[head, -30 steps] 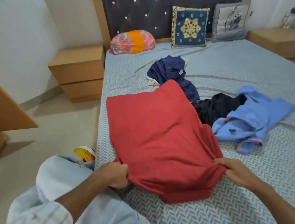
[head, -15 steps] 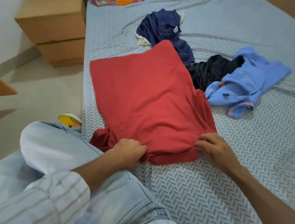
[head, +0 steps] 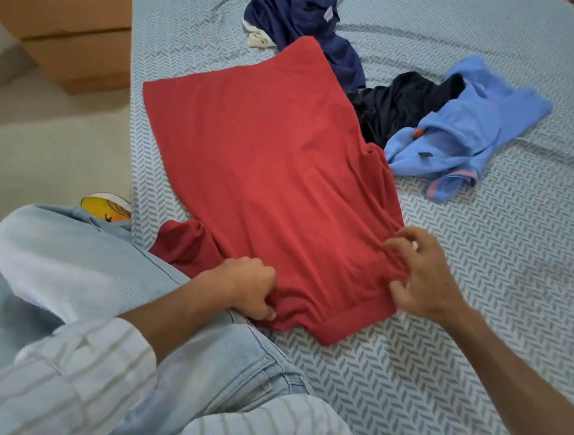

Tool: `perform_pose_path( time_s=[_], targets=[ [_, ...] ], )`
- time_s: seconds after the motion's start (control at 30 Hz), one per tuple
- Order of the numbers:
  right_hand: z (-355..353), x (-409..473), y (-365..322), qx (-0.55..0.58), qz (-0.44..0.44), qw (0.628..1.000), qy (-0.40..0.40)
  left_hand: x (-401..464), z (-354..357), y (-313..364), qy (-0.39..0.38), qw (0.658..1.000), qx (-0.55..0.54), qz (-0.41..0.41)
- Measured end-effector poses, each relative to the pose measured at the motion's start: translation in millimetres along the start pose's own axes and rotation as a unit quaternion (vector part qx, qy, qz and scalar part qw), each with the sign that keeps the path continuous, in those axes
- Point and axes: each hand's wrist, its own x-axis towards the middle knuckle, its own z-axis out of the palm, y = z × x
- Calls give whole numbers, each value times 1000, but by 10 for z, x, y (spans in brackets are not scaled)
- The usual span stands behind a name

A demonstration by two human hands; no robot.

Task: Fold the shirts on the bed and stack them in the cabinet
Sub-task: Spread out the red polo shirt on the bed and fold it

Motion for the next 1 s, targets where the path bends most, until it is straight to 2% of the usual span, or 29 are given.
perform_pose_path(
  time_s=[0.07,0.17,0.27,0.37,0.53,0.6,0.63,0.67,0.7,0.77,0.87,0.9,0.93,1.0],
  targets=[
    [37,-198,-148,-26,-77,995,-52,44,34,78,37,999,25,23],
    [192,-404,-259,-106,-122,973,-164,95,93,227,11,998,47,42],
    [294,-426,-229,-119,-131,974,-139,115,121,351,-3,995,76,63],
    [192,-353,-265,-83,-160,975,-129,82,116,331,-46,995,17,87],
    [55,-260,-342,-88,-131,930,-333,105,172,261,-128,987,-59,78],
    [-5,-128,-311,40,-54,931,-359,172,187,271,-128,986,-76,78],
    [-26,-50,-290,129,1,936,-327,216,174,271,-109,987,-89,77],
    [-29,38,-249,188,56,947,-254,255,151,268,-76,989,-102,78],
    [-12,138,-166,210,114,957,-165,308,116,277,-33,989,-116,81],
    [32,372,27,151,214,965,-17,459,46,296,57,983,-148,88],
    [33,770,385,166,373,910,77,749,-61,425,134,967,-186,111],
    [13,900,477,160,383,904,101,841,-79,469,146,963,-194,117],
    [-24,1031,556,115,360,918,118,925,-106,507,154,961,-197,121],
    [-73,1307,687,-20,244,963,113,1109,-147,516,148,962,-201,108]
  ],
)
